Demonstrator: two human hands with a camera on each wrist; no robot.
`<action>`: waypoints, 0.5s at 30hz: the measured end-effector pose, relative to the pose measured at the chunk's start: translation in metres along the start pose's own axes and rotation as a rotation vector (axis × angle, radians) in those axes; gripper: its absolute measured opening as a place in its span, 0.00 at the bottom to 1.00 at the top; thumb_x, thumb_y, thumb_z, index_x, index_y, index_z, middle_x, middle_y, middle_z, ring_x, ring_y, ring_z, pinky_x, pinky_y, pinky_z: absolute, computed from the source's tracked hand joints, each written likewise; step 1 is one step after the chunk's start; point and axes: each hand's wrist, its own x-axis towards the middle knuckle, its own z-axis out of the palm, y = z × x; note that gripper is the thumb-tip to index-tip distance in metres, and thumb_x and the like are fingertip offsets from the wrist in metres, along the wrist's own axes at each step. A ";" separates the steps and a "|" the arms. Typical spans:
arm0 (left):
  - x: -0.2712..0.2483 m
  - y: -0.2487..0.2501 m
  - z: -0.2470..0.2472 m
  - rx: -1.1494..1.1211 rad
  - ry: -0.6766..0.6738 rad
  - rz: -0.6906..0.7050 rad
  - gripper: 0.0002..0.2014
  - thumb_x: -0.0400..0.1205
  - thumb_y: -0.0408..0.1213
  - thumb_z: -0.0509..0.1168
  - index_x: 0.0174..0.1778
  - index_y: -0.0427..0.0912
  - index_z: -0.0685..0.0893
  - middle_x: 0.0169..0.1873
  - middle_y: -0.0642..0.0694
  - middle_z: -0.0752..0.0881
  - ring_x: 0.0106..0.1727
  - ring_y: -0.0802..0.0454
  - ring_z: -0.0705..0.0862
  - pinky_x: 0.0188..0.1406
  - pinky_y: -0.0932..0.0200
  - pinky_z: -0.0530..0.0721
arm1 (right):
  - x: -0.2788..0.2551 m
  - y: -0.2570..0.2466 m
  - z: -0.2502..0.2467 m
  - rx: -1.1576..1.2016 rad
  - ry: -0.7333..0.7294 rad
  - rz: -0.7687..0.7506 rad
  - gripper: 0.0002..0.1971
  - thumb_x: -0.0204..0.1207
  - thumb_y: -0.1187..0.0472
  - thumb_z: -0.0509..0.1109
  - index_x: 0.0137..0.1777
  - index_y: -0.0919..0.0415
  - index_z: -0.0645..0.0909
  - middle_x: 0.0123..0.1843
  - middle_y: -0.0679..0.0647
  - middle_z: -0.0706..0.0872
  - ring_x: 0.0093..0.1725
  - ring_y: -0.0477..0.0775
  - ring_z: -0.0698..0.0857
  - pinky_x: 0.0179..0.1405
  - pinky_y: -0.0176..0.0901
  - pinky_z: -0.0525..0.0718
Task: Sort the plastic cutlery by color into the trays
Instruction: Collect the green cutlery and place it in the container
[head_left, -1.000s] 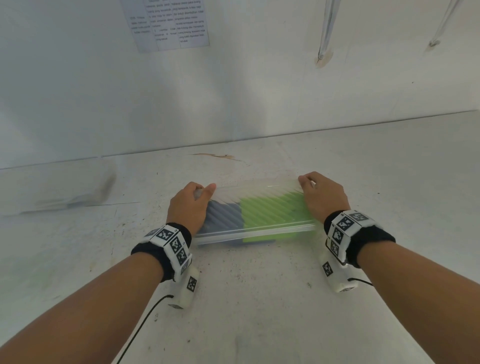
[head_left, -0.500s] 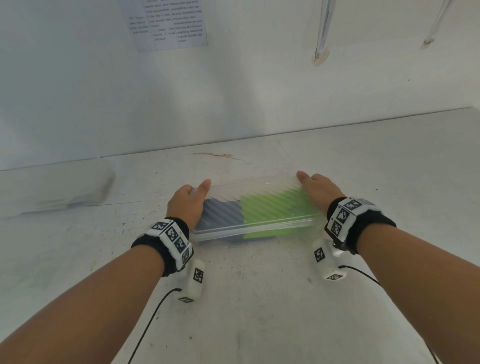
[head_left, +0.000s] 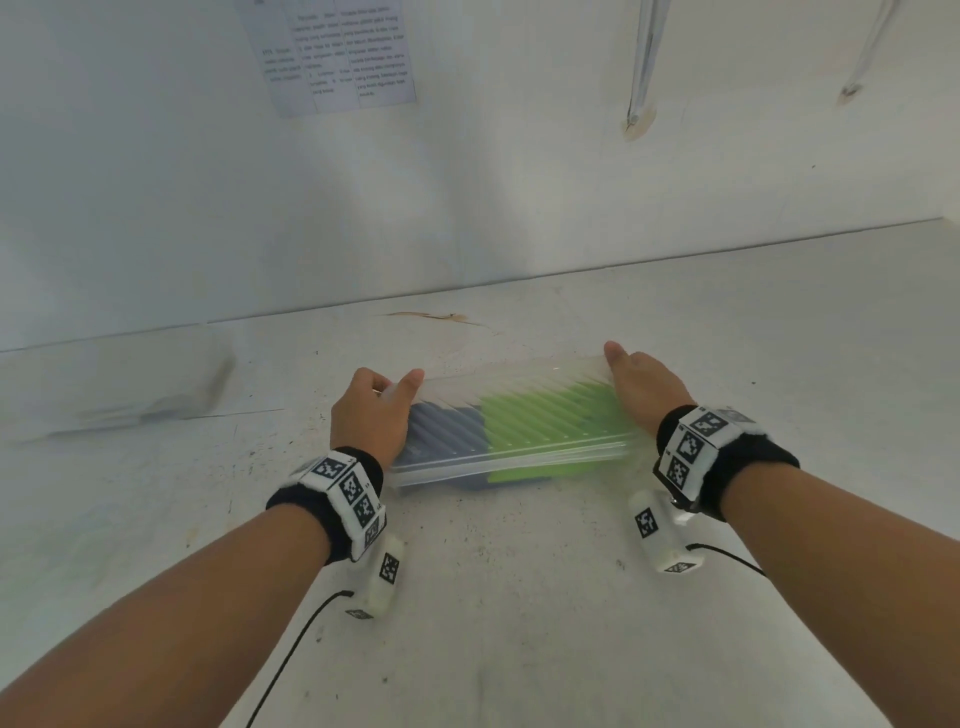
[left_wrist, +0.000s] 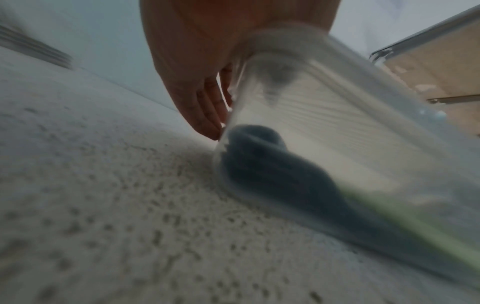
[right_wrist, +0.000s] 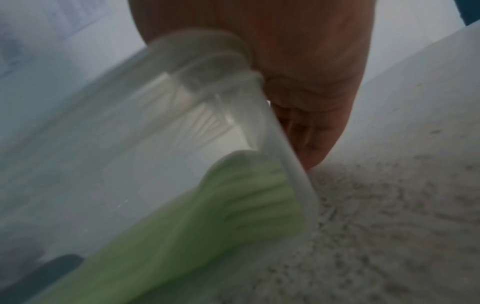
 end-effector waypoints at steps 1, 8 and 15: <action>-0.002 0.000 -0.003 0.002 0.004 0.027 0.23 0.83 0.62 0.66 0.53 0.42 0.78 0.42 0.50 0.83 0.45 0.49 0.83 0.39 0.59 0.77 | -0.004 -0.001 -0.003 0.026 0.006 -0.001 0.31 0.89 0.37 0.47 0.69 0.64 0.75 0.59 0.59 0.80 0.58 0.61 0.78 0.56 0.50 0.69; -0.025 -0.021 -0.008 0.068 -0.241 0.023 0.51 0.73 0.82 0.53 0.82 0.45 0.60 0.68 0.37 0.80 0.63 0.40 0.84 0.65 0.41 0.85 | -0.031 0.009 0.009 0.079 -0.011 0.029 0.30 0.90 0.38 0.47 0.77 0.62 0.69 0.73 0.65 0.78 0.69 0.66 0.78 0.67 0.57 0.74; -0.034 -0.022 0.002 0.100 -0.163 0.060 0.44 0.82 0.72 0.56 0.85 0.43 0.58 0.72 0.35 0.76 0.66 0.37 0.81 0.67 0.38 0.84 | -0.027 0.014 0.023 -0.025 0.146 -0.001 0.25 0.91 0.45 0.48 0.67 0.64 0.76 0.63 0.67 0.83 0.54 0.63 0.77 0.53 0.52 0.71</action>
